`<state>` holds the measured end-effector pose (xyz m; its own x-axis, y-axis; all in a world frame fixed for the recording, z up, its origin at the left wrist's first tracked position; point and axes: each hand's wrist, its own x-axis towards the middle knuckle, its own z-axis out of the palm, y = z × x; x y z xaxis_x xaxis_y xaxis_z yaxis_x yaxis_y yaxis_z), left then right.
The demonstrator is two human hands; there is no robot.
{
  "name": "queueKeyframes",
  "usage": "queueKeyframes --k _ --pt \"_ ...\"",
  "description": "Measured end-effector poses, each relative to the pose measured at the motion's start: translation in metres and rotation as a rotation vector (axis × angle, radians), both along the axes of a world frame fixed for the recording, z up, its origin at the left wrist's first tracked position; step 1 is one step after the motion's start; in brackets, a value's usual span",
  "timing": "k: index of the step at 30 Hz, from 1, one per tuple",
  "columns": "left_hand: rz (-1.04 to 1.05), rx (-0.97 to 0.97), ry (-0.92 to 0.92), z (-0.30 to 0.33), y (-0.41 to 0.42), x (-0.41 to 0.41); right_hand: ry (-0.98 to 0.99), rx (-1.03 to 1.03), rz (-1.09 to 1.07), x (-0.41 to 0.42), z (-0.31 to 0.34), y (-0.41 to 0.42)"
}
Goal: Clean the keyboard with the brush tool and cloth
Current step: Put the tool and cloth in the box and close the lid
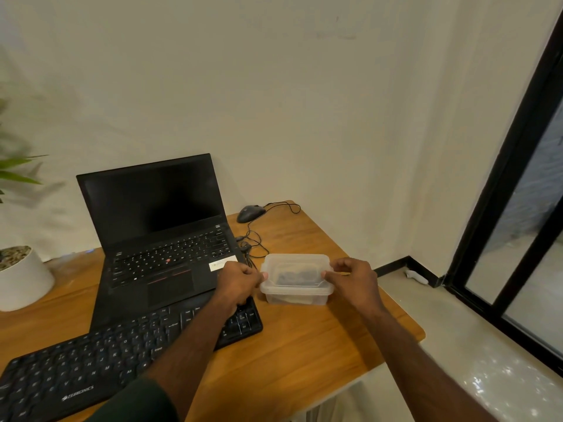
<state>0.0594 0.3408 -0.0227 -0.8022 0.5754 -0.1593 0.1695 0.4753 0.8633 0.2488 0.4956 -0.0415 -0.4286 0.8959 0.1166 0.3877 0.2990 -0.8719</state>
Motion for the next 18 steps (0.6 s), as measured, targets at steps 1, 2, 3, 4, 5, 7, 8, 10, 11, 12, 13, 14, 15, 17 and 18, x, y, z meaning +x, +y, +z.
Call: queueKeyframes --k 1,2,3,4,5,7,8,10,11,12,13,14,15,17,18 --pt "-0.014 -0.027 -0.029 0.000 0.000 0.001 -0.013 -0.027 -0.012 -0.001 -0.001 -0.001" --pt "-0.032 -0.057 -0.052 0.001 0.000 0.001 -0.045 -0.054 -0.019 -0.001 -0.002 -0.001" --pt "-0.051 -0.083 -0.074 0.003 -0.001 0.002 -0.081 -0.088 -0.015 -0.001 -0.004 -0.002" --pt "-0.071 -0.100 -0.098 0.005 -0.002 0.003 -0.103 -0.132 0.001 0.000 -0.005 -0.002" --pt "-0.086 -0.104 -0.125 0.006 -0.003 0.004 -0.110 -0.176 0.024 0.001 -0.005 -0.003" --pt "-0.094 -0.073 -0.187 0.008 -0.006 0.008 -0.061 -0.284 0.078 0.005 -0.006 -0.004" --pt "-0.083 -0.049 -0.213 0.007 -0.006 0.010 -0.007 -0.361 0.097 0.006 -0.006 -0.004" --pt "-0.058 -0.016 -0.239 0.005 -0.005 0.014 0.115 -0.512 0.091 0.007 -0.006 -0.006" --pt "-0.053 -0.009 -0.243 0.004 -0.004 0.015 0.157 -0.548 0.071 0.008 -0.007 -0.008" --pt "-0.051 -0.004 -0.244 0.003 -0.004 0.016 0.186 -0.561 0.048 0.007 -0.008 -0.009" --pt "-0.051 0.002 -0.245 0.003 -0.004 0.017 0.203 -0.561 0.029 0.006 -0.008 -0.009" --pt "-0.051 0.009 -0.247 0.002 -0.004 0.017 0.214 -0.559 0.021 0.005 -0.008 -0.009" --pt "-0.051 0.019 -0.248 0.001 -0.006 0.017 0.217 -0.549 0.026 0.004 -0.007 -0.010" --pt "-0.054 0.034 -0.248 0.000 -0.008 0.017 0.174 -0.466 0.050 0.001 -0.006 -0.011" --pt "-0.054 0.039 -0.247 -0.001 -0.009 0.017 0.127 -0.393 0.059 0.000 -0.005 -0.012"
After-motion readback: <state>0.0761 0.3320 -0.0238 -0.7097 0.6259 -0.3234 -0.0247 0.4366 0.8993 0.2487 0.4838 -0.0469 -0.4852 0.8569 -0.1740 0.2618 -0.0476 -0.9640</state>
